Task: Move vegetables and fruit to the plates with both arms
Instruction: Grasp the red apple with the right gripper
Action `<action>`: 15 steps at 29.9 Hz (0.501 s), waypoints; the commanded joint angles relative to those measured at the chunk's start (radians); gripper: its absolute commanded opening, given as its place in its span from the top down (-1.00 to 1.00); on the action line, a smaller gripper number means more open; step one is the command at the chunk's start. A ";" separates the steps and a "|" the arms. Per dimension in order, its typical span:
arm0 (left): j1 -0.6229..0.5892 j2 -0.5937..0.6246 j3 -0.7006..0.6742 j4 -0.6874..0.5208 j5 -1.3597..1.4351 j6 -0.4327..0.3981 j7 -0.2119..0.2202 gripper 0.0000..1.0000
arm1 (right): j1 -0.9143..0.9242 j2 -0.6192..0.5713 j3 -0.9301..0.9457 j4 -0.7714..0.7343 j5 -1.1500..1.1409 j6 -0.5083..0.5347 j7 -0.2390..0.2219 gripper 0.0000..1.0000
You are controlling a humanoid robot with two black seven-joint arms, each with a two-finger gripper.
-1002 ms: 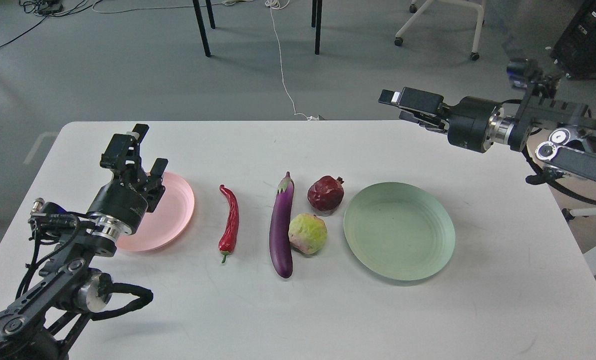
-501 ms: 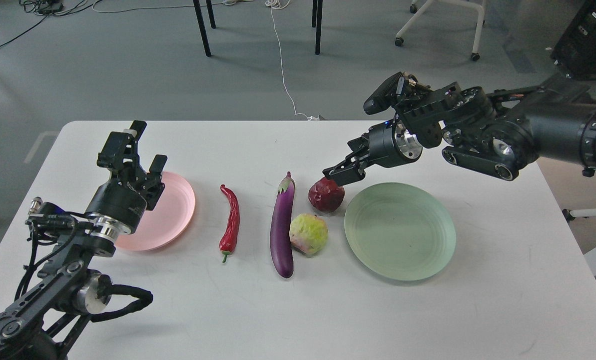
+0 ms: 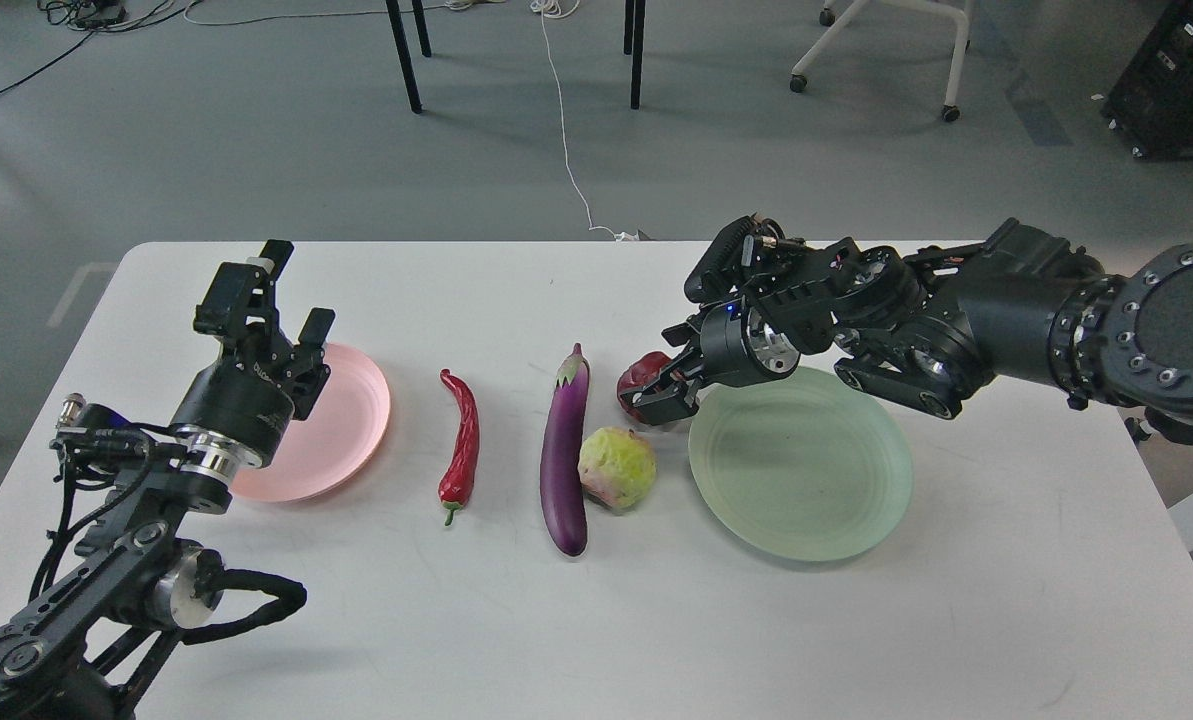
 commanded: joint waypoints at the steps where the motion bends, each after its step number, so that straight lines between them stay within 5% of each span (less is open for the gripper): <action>1: 0.000 0.000 0.000 -0.002 0.000 0.000 0.000 -0.96 | -0.020 0.008 -0.002 -0.017 0.000 -0.021 0.000 -0.89; 10: 0.002 0.002 0.000 -0.007 0.000 0.001 0.000 -0.96 | -0.025 0.017 -0.055 -0.040 0.000 -0.039 0.000 -0.73; 15: 0.002 0.008 0.000 -0.012 0.000 0.001 0.000 -0.96 | -0.029 0.017 -0.059 -0.043 0.000 -0.041 0.000 -0.06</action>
